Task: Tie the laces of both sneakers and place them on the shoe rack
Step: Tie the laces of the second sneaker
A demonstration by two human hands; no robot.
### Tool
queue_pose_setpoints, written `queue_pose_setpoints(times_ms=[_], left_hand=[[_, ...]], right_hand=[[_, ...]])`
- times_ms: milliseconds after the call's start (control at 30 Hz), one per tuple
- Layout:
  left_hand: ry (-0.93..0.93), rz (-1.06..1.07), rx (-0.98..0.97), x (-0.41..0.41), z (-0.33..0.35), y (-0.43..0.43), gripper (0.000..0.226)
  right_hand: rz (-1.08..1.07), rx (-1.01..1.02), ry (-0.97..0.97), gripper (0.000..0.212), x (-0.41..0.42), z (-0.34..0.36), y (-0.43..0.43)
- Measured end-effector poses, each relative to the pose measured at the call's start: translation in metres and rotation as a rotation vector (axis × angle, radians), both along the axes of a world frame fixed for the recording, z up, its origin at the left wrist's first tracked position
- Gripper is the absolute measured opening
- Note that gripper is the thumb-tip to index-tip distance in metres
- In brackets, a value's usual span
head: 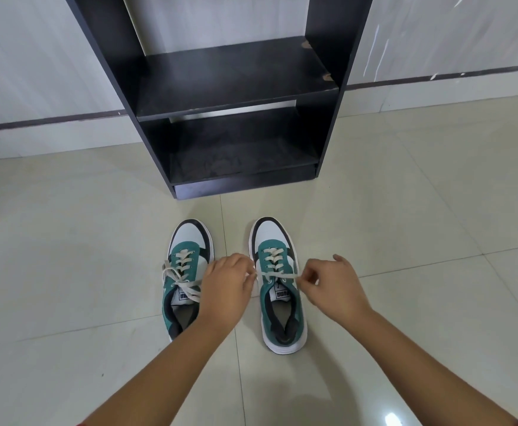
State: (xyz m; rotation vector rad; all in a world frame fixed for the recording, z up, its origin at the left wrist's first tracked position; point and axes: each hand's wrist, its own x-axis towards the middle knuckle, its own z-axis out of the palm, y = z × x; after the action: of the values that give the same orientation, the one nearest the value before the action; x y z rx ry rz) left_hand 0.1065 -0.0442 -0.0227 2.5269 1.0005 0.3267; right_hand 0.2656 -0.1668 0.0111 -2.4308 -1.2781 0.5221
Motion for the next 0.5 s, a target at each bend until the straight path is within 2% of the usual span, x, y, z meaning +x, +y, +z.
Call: queue_pose_setpoints(times_ms=[167,233,300,367,433,500], left_hand=[[0.159,-0.009,0.091,-0.014,-0.006,0.003,0.009],[0.220,-0.049,0.065,-0.014,-0.007,-0.001,0.014],[0.216,-0.054,0.037,-0.014,-0.007,-0.003,0.016],[0.194,-0.043,0.032,-0.014,-0.005,-0.003,0.015],[0.210,-0.039,0.034,-0.014,-0.003,-0.002,0.015],[0.208,-0.044,0.010,-0.013,-0.003,-0.001,0.015]], right_hand=[[-0.098,-0.231,0.117,0.026,0.019,-0.010,-0.015],[-0.137,-0.202,0.320,0.018,0.018,-0.015,-0.017],[-0.262,-0.093,0.640,0.008,0.021,-0.017,-0.020],[-0.461,-0.027,0.744,0.013,0.034,-0.024,-0.025],[-0.516,-0.097,0.528,0.015,0.047,-0.033,-0.034],[-0.396,-0.277,0.176,0.023,0.047,-0.039,-0.040]])
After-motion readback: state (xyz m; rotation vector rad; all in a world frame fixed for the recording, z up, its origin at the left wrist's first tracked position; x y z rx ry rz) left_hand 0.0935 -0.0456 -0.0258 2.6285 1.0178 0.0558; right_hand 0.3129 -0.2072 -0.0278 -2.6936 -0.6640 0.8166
